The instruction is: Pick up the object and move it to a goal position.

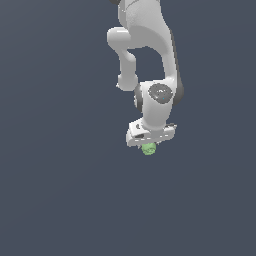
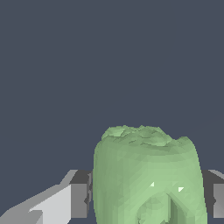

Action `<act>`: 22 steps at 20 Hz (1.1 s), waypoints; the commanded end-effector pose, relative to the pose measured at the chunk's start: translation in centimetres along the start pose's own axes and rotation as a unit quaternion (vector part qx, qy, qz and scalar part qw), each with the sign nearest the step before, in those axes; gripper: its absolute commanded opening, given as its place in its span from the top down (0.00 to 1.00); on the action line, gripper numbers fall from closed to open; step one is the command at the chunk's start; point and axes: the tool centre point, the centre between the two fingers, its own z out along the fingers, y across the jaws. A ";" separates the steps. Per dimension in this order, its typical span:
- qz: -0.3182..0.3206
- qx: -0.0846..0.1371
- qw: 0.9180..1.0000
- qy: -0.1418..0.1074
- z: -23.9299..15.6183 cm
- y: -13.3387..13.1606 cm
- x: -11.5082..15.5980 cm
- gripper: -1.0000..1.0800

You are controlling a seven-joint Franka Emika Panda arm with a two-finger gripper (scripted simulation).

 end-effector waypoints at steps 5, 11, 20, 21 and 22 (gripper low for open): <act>0.000 0.000 1.000 0.001 -6.3 -1.2 0.6 1.00; 0.000 0.000 1.000 0.001 -13.1 -2.5 1.3 1.00; 0.000 0.000 1.000 0.001 -22.8 -4.3 2.4 1.00; 0.000 0.000 1.000 0.001 -23.8 -4.5 2.6 1.00; 0.000 0.000 1.000 0.001 -24.8 -4.7 2.7 1.00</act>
